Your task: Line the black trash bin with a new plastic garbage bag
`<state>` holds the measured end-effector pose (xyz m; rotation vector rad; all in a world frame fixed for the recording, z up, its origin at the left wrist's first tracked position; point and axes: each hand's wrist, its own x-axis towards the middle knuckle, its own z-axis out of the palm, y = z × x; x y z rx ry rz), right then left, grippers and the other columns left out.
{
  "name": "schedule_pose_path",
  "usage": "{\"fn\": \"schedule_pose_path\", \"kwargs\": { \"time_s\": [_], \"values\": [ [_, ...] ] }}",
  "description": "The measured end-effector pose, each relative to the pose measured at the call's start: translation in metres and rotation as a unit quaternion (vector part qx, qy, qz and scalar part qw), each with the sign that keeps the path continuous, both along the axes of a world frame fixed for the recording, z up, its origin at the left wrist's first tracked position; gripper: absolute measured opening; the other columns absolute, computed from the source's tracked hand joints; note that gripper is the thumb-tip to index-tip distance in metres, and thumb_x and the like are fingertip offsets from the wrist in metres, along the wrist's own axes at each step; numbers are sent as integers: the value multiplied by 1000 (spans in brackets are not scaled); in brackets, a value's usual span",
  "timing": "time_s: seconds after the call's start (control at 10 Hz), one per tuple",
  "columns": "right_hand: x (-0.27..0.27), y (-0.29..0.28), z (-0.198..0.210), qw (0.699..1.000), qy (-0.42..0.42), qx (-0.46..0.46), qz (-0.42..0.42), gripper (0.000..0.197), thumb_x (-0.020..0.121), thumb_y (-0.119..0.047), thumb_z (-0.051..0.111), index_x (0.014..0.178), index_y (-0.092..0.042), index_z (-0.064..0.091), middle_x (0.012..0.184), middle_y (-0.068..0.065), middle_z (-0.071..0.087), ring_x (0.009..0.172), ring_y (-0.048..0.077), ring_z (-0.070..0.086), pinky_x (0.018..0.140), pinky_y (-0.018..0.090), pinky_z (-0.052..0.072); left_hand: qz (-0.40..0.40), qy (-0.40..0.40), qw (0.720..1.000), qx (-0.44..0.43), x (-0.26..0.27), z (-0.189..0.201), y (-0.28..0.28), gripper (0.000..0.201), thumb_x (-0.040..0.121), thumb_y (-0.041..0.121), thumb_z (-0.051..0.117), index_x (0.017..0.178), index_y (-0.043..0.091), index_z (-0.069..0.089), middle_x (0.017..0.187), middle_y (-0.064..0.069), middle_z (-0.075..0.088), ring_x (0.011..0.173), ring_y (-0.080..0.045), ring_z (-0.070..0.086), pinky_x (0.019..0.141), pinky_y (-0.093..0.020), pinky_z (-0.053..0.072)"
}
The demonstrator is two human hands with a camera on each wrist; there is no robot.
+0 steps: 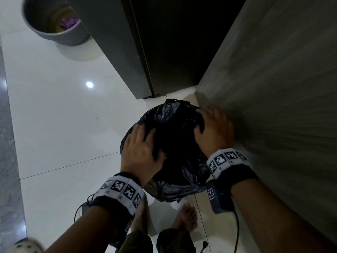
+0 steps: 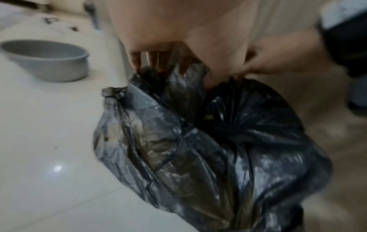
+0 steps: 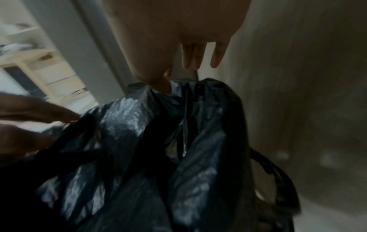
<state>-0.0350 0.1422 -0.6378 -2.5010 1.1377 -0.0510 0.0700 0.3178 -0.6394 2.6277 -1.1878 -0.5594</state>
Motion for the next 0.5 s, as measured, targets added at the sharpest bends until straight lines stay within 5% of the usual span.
{"fn": "schedule_pose_path", "kwargs": {
  "time_s": [0.1,0.2,0.3,0.4,0.5],
  "values": [
    [-17,-3,-4,982,-1,142,-120,50,87,-12,56,136,-21,46,142,12,44,129,31,42,99,39,40,151,101,983,14,13,0,4,74,80,40,54,143,12,26,150,-16,29,139,-33,26,111,-45,30],
    [-23,-6,-8,960,-26,230,-156,42,91,-6,46,131,-18,51,129,13,58,116,32,55,83,24,37,193,196,961,33,22,-5,0,65,80,41,53,134,13,31,132,-14,48,121,-32,46,97,-43,42],
    [-23,-8,-3,956,-16,247,-156,41,92,-6,44,130,-19,53,125,13,61,111,31,57,80,21,35,195,216,957,16,27,-2,-4,39,78,41,55,107,17,44,108,-11,58,99,-31,56,80,-39,46],
    [-22,-14,2,948,11,273,-160,40,91,-15,45,129,-24,53,125,10,61,110,32,58,79,25,38,197,233,952,16,34,10,-8,33,80,37,55,105,17,50,108,-11,61,102,-32,57,79,-35,42],
    [-25,-20,14,944,16,285,-164,37,90,-23,47,126,-25,55,123,9,63,107,31,59,80,29,41,197,236,952,6,39,32,-6,53,85,34,54,134,16,43,132,-11,55,123,-29,50,101,-37,40]
  ]
}}
